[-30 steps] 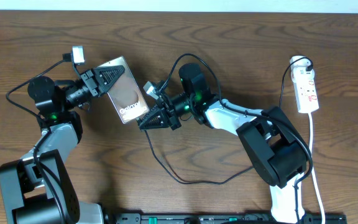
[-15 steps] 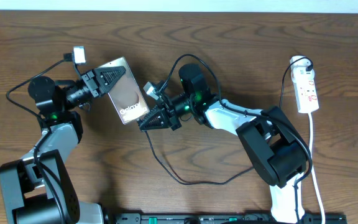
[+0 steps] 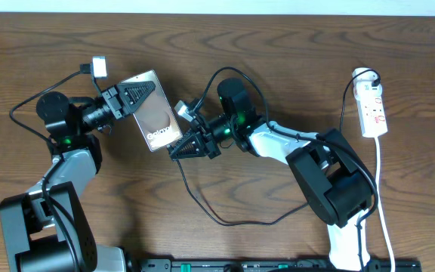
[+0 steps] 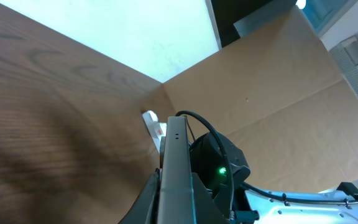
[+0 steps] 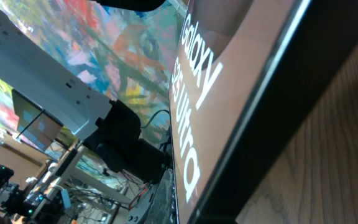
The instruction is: Plug charger to phone and switch on socket
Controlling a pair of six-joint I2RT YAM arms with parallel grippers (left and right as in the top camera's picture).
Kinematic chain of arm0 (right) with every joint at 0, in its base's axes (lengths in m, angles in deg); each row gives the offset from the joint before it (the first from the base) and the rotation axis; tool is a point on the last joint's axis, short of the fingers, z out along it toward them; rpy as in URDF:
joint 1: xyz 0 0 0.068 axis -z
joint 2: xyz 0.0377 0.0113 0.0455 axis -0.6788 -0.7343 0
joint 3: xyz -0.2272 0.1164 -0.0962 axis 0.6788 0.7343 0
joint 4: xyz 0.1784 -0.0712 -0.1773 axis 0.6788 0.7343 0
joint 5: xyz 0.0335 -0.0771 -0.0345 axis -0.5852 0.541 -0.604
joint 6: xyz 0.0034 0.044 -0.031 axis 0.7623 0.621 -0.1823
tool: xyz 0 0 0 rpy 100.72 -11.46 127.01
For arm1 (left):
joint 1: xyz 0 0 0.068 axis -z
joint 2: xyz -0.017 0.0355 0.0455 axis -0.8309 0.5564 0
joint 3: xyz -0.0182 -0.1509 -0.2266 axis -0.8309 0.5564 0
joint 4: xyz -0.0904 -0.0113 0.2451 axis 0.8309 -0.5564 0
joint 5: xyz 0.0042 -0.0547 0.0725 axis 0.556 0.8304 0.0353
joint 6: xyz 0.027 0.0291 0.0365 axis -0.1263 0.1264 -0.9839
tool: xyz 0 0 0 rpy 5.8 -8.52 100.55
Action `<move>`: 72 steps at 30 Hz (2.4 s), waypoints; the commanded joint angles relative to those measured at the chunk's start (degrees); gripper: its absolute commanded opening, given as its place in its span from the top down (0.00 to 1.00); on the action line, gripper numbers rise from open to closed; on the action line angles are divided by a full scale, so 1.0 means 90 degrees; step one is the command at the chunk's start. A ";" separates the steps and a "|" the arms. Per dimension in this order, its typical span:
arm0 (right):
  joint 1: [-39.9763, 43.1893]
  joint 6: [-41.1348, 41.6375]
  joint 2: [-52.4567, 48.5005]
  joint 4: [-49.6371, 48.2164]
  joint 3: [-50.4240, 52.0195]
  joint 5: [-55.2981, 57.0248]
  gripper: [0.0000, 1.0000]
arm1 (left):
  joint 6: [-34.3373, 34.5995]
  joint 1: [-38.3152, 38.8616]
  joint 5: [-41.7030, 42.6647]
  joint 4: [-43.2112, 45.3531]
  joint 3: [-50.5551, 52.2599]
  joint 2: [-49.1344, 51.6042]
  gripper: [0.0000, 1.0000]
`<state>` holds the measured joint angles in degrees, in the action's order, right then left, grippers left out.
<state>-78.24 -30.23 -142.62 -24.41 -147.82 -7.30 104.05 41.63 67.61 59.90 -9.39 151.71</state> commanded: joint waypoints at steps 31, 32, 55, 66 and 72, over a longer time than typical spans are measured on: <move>0.0027 0.2050 0.0007 -0.1814 -0.0063 0.1447 0.99 | -0.0155 0.0100 0.0539 0.0041 -0.0090 -0.0017 0.93; 0.0027 0.2096 0.0007 -0.1855 -0.0063 0.1496 0.99 | -0.0155 0.0100 0.0544 0.0041 -0.0090 -0.0017 0.92; 0.0027 0.2183 0.0007 -0.2149 -0.0063 0.1664 0.99 | -0.0512 0.0100 0.1367 0.0041 -0.0027 -0.0017 0.93; 0.0027 0.2183 0.0007 -0.2149 -0.0063 0.1710 0.99 | -0.0702 0.0100 0.1358 0.0041 0.0216 -0.0017 0.93; 0.0027 0.2183 0.0007 -0.2147 -0.0063 0.1710 0.99 | -0.0699 0.0100 0.1290 0.0044 0.0216 -0.0017 0.92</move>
<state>-78.57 -10.93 -143.81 -41.89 -145.94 -1.00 98.54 41.06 69.41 60.91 -9.89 151.69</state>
